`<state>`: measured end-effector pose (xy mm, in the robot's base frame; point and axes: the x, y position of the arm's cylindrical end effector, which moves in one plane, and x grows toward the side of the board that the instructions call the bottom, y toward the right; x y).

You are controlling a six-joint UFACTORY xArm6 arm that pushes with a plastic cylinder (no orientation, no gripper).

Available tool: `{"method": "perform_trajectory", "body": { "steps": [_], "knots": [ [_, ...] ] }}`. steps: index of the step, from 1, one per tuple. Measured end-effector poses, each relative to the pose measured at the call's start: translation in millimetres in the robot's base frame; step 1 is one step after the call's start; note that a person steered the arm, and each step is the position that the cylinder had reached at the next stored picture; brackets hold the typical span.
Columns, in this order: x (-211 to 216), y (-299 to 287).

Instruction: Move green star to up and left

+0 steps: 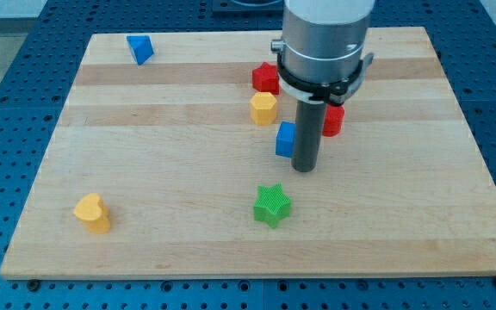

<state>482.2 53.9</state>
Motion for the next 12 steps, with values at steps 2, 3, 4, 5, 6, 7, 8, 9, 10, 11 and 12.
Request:
{"method": "perform_trajectory", "body": {
  "steps": [2,3,4,5,6,7,8,9,10,11,12],
  "knots": [
    [34,42],
    [75,47],
    [103,32],
    [108,-7],
    [107,-39],
    [102,-48],
    [95,-48],
    [91,-48],
    [91,-31],
    [90,-22],
    [85,-22]
  ]
}}
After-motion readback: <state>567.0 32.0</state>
